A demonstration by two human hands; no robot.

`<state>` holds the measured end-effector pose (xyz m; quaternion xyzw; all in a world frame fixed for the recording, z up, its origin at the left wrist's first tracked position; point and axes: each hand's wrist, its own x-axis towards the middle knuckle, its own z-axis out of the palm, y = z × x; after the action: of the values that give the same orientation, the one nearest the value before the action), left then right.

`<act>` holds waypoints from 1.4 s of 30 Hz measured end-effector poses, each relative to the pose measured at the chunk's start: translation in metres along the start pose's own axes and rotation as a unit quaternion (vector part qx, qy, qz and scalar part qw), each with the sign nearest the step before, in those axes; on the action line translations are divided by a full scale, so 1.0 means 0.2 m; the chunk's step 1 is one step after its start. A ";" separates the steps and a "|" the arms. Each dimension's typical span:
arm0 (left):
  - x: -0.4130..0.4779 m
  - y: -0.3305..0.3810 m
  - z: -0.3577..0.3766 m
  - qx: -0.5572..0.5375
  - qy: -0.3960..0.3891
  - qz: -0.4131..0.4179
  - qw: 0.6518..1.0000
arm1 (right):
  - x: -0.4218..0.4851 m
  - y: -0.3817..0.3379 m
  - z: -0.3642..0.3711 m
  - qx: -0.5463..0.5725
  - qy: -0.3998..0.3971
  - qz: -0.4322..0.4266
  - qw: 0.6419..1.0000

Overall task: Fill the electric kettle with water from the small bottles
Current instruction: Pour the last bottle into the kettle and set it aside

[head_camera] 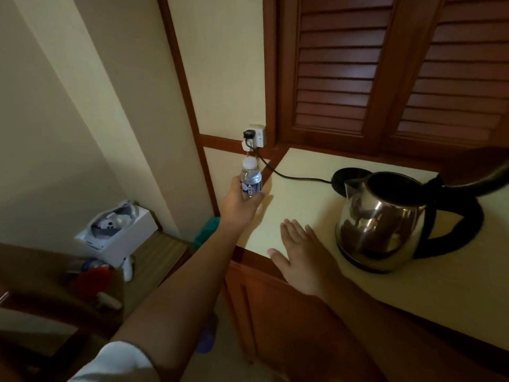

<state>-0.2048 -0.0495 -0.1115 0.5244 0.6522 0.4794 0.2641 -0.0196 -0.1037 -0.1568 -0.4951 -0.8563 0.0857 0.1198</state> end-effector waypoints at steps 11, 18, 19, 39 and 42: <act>-0.39 0.19 -0.13 -0.034 -0.084 0.142 0.986 | -0.06 -0.09 -0.53 0.201 0.251 -0.036 0.946; -0.63 0.41 -0.14 -0.035 -0.167 0.204 0.964 | -0.18 -0.04 -0.93 0.105 0.239 -0.119 0.958; -0.64 0.44 -0.13 -0.041 -0.180 0.204 0.961 | -0.21 -0.03 -0.97 0.109 0.228 -0.126 0.959; -0.56 0.69 0.14 -0.123 -0.459 0.151 0.867 | -0.53 0.18 -1.32 0.057 0.049 -0.167 0.983; -0.56 0.67 0.13 -0.127 -0.474 0.137 0.861 | -0.54 0.19 -1.29 0.047 0.046 -0.173 0.983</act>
<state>-0.0900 -0.1458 -0.0180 0.7340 0.3035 0.2831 0.5375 0.1392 -0.1708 0.0662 -0.3363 -0.9178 0.0806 0.1949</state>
